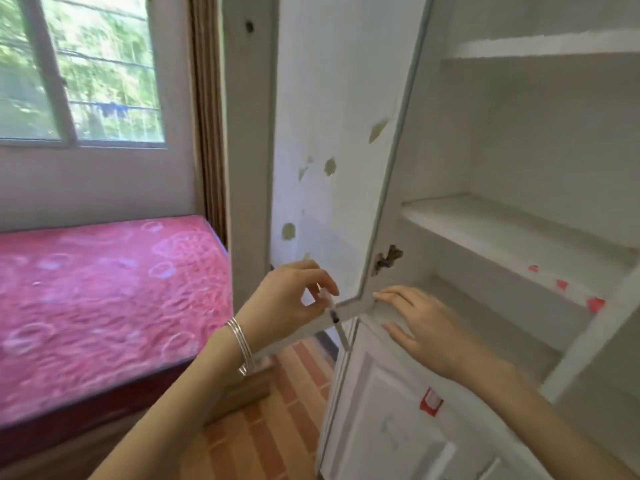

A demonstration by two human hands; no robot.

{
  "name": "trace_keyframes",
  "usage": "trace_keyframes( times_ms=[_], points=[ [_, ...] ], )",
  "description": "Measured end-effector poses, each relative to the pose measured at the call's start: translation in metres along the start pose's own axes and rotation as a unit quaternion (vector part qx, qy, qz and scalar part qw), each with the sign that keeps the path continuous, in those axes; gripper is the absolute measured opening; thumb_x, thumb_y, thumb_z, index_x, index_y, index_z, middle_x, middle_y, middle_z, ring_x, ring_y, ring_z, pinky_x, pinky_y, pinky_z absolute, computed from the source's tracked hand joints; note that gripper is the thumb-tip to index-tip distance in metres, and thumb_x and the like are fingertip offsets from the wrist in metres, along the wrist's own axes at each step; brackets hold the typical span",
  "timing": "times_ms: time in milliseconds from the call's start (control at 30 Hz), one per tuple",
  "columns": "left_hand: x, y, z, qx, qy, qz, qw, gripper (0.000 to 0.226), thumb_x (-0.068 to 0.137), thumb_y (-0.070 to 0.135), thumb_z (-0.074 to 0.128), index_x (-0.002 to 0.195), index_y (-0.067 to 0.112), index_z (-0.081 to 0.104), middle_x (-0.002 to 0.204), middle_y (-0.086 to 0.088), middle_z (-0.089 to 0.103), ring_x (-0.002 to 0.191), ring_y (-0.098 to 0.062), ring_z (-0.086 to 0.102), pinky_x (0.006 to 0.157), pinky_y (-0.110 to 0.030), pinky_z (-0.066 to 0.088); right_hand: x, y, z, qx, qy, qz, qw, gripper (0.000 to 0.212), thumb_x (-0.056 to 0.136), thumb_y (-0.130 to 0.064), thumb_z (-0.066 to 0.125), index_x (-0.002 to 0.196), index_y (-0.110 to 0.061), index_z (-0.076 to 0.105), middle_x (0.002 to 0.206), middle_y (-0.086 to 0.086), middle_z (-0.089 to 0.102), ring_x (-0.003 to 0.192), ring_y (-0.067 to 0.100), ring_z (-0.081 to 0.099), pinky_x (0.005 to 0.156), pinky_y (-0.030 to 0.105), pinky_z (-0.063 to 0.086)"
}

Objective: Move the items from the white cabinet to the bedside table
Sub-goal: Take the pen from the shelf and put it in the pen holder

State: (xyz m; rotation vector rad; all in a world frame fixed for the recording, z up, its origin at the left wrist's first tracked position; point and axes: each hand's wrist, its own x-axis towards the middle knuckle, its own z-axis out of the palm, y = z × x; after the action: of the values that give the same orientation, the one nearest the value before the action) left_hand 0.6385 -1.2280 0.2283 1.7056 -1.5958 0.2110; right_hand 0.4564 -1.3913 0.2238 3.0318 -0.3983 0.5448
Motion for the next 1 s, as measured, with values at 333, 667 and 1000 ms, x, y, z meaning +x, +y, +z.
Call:
trace_keyframes(
  times_ms=[333,667,1000],
  points=[
    [-0.207,-0.023,-0.106,0.26,-0.035,-0.183,0.947,0.023,0.057,0.017,0.079,0.076,0.023,0.067,0.073,0.008,0.063,0.06,-0.015,0.061,0.06,-0.031,0.045,0.041,-0.174,0.054,0.096,-0.046,-0.239,0.965,0.052,0.082,-0.044,0.041,0.125,-0.016,0.053,0.114,0.002,0.062,0.104,0.021,0.059,0.089,0.036,0.047],
    [-0.448,-0.003,-0.22,0.458,-0.06,-0.333,0.822,0.017,0.06,0.046,0.067,0.06,0.031,0.058,0.06,0.014,0.054,0.059,-0.007,0.052,0.068,-0.025,0.035,0.056,-0.418,0.104,0.126,-0.074,-0.426,0.893,0.05,0.086,-0.039,0.044,0.132,-0.019,0.046,0.127,0.0,0.054,0.117,0.022,0.05,0.097,0.035,0.039],
    [-0.671,0.048,-0.36,0.431,0.031,-0.507,0.746,0.019,0.068,0.048,0.068,0.065,0.032,0.058,0.062,0.017,0.055,0.059,-0.002,0.052,0.067,-0.026,0.041,0.02,-0.696,0.13,0.167,-0.085,-0.569,0.801,0.051,0.089,-0.033,0.049,0.138,-0.02,0.038,0.135,-0.001,0.046,0.127,0.018,0.039,0.105,0.036,0.033]
  ],
)
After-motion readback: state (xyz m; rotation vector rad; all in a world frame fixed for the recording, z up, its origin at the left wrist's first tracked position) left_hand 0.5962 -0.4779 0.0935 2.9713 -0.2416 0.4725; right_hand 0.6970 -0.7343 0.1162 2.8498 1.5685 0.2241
